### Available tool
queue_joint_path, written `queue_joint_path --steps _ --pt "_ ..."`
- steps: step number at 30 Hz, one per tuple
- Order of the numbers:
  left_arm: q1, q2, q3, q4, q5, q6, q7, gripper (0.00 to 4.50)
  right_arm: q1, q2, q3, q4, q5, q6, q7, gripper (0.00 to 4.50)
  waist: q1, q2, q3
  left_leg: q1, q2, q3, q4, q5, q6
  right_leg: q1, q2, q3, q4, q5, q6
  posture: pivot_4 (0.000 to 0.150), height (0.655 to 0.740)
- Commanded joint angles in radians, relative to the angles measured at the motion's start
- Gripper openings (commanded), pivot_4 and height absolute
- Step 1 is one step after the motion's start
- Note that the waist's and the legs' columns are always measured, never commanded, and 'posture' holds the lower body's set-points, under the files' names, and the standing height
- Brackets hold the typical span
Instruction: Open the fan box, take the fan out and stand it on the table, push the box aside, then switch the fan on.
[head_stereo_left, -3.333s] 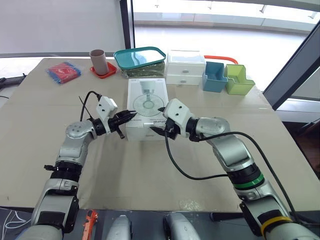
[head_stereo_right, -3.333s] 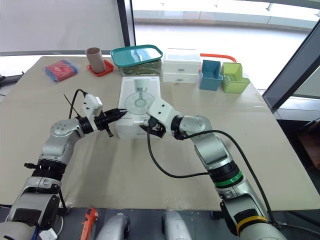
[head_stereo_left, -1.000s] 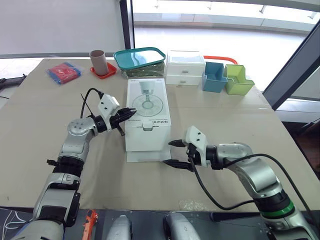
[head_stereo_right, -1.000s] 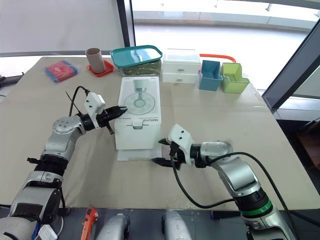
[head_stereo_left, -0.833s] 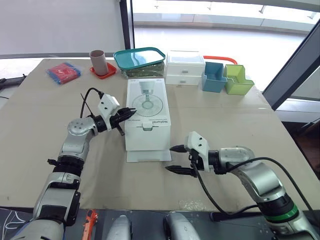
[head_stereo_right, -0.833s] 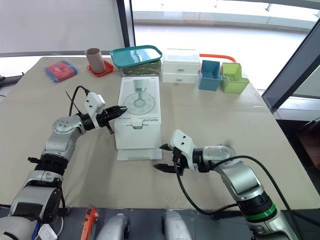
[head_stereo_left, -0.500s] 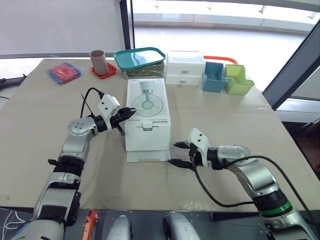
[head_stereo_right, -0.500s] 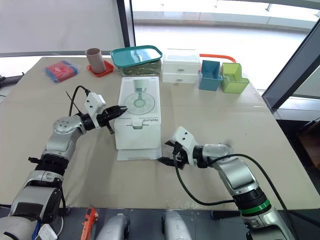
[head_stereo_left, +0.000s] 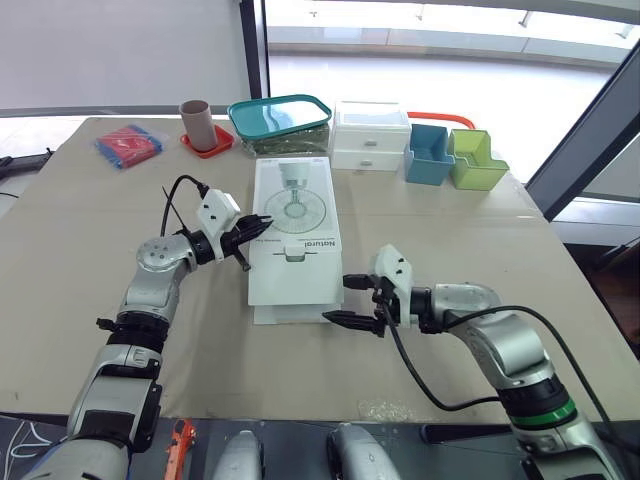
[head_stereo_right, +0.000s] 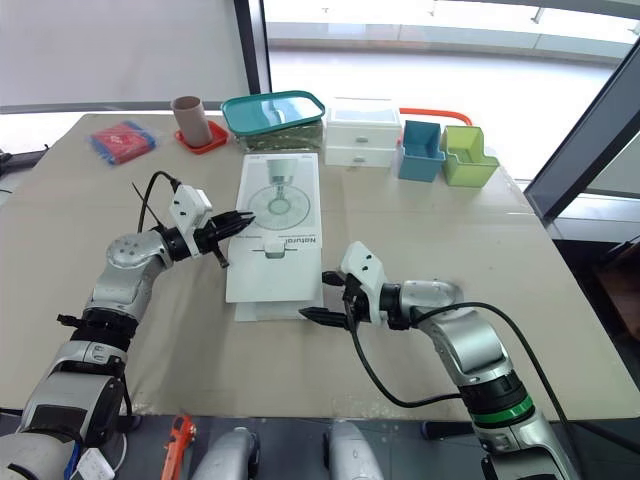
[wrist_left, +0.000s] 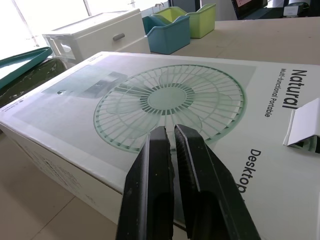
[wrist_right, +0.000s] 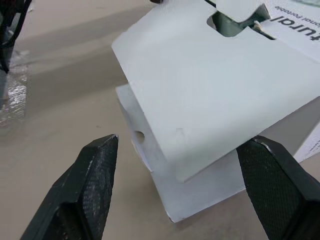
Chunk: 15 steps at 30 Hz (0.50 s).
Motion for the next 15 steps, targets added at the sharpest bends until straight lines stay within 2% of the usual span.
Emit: queue_joint_path --steps 1,6,15 --pt "0.018 0.038 -0.013 0.033 0.022 0.02 -0.043 0.34 0.012 -0.014 -0.02 -0.054 0.037 0.003 0.021 3.73 -0.001 0.0 0.0 0.0 0.0 0.0 0.0 0.0 0.0 0.0 0.0 0.0 0.0 0.0 0.0 0.15 0.74" --pt "0.005 0.1 -0.006 0.037 -0.004 0.044 -0.151 0.34 0.015 0.001 -0.045 -0.072 0.1 0.02 0.028 3.73 -0.007 0.0 0.0 0.001 0.001 0.0 0.0 0.0 0.0 0.0 0.002 0.0 0.0 0.0 0.0 0.15 0.74" --pt "-0.039 0.11 -0.012 0.083 -0.005 0.055 -0.233 0.34 -0.011 0.037 -0.107 -0.082 0.21 0.067 0.005 3.73 -0.006 0.0 0.0 0.0 0.001 0.0 0.0 0.0 0.0 0.0 0.002 0.0 0.0 0.0 0.0 0.15 0.74"
